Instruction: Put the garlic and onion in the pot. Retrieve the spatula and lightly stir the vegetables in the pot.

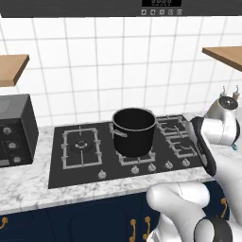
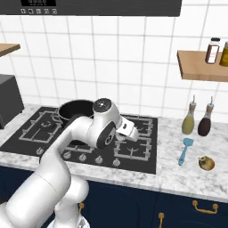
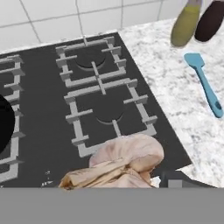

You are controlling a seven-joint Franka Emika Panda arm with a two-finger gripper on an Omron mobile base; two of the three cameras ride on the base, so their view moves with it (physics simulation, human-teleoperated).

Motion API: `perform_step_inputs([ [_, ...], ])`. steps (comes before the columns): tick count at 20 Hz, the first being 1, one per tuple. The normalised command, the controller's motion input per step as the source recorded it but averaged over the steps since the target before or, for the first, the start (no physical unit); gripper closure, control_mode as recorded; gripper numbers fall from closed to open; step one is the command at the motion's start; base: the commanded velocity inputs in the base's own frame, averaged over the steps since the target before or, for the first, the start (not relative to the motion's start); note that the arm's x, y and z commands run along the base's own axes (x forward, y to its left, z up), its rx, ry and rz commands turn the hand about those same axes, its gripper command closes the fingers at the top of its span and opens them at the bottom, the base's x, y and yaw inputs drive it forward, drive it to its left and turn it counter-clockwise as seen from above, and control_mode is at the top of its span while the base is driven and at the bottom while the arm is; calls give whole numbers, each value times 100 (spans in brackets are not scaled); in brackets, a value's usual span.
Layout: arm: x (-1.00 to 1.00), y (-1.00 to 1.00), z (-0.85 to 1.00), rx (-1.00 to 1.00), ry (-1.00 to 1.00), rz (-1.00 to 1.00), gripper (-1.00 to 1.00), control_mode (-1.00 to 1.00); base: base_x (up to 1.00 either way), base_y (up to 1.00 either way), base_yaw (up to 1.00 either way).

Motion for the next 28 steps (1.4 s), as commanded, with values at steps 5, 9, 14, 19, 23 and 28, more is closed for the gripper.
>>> perform_step_inputs([
  [5,48,100,75,0,4,26,100,-100,0,0,0],
  [9,73,100,44,0,12,21,100,-100,0,0,0],
  [14,78,100,-1,-1,21,11,100,-100,0,0,0],
  [19,67,94,-49,-8,14,0,100,-100,0,0,0],
  [23,58,48,-80,-7,0,0,100,-100,0,0,0],
  [28,24,8,-23,-1,-1,0,-100,-100,0,0,0],
])
